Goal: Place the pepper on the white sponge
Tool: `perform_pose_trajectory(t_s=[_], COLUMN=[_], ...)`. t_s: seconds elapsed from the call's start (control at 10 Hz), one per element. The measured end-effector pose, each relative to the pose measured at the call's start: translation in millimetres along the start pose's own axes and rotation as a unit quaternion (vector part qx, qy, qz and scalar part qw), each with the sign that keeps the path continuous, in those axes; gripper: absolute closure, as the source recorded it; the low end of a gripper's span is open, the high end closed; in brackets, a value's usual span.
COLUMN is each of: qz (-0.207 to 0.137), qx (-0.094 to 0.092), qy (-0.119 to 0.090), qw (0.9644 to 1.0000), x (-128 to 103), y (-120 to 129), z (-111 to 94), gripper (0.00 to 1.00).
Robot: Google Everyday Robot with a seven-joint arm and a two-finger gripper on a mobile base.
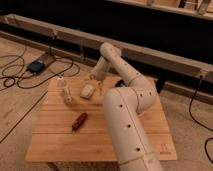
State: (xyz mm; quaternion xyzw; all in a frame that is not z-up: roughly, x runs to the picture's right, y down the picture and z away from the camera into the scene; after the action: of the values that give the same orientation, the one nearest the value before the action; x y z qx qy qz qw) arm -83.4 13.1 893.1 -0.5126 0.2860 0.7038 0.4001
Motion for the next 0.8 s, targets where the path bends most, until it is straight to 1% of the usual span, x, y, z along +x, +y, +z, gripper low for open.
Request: perform_pose_trajectory(t_s=[0.5, 0.6, 0.8], qz=[0.000, 0.000, 0.001], qx=[0.001, 0.010, 0.040], qy=[0.000, -0.006, -0.023], qw=[1.0000, 0.9999, 0.9989], x=[0.0, -1.3, -2.1], y=[0.3, -0.6, -1.9], z=[0.2, -0.8, -2.9], gripper=[0.20, 0.20, 0.20])
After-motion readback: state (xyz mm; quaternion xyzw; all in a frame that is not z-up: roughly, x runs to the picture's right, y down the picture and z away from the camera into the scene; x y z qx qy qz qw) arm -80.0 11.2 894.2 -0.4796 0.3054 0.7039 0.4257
